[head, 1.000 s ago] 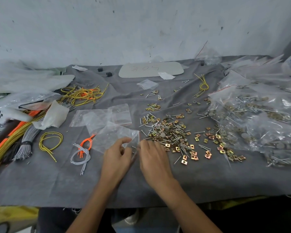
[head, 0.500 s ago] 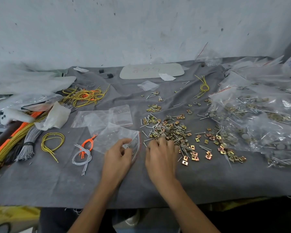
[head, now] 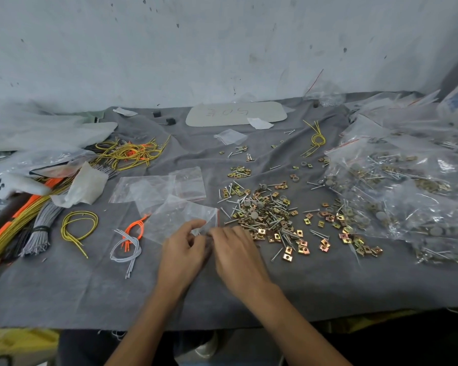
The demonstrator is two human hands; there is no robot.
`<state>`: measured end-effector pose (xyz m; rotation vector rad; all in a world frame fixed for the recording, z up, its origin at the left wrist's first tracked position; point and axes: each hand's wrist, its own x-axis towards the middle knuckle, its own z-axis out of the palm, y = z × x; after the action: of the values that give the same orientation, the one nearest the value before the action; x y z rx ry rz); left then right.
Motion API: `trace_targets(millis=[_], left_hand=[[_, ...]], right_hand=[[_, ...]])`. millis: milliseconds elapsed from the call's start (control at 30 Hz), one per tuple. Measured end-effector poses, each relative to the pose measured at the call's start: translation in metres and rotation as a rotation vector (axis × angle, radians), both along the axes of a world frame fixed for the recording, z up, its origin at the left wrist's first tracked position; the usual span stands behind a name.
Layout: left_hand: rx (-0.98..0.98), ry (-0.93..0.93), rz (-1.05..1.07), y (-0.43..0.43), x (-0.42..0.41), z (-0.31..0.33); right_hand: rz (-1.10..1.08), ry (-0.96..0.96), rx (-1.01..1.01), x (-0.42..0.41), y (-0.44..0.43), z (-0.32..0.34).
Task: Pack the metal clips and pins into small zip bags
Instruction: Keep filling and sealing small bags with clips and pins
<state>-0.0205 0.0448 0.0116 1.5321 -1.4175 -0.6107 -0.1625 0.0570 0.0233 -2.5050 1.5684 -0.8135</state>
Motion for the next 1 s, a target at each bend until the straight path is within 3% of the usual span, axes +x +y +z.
trace_targets(millis=[67, 167, 267, 400, 533, 733, 867, 1000], left_hand=[[0.002, 0.018, 0.003, 0.000, 0.000, 0.000], [0.001, 0.022, 0.025, -0.002, 0.002, -0.002], [0.009, 0.029, 0.034, -0.003, 0.003, -0.003], [0.010, 0.040, 0.038, -0.004, 0.003, -0.004], [0.010, 0.035, 0.032, -0.004, 0.003, -0.004], [-0.006, 0.003, 0.038, -0.003, 0.002, -0.003], [0.003, 0.019, 0.028, -0.002, 0.004, -0.003], [0.019, 0.072, -0.003, -0.002, 0.002, -0.005]], right_hand=[[0.053, -0.066, 0.030, 0.000, 0.000, 0.003], [-0.096, -0.149, -0.010, -0.003, -0.007, 0.006], [-0.250, -0.018, -0.016, -0.011, -0.026, 0.006], [-0.247, 0.139, 0.021, -0.007, -0.037, 0.006], [-0.260, 0.119, -0.033, -0.003, -0.029, 0.006], [-0.135, -0.346, -0.055, -0.006, 0.000, 0.003], [0.037, -0.223, 0.060, -0.003, 0.009, 0.006], [0.075, -0.141, 0.070, -0.001, 0.006, 0.009]])
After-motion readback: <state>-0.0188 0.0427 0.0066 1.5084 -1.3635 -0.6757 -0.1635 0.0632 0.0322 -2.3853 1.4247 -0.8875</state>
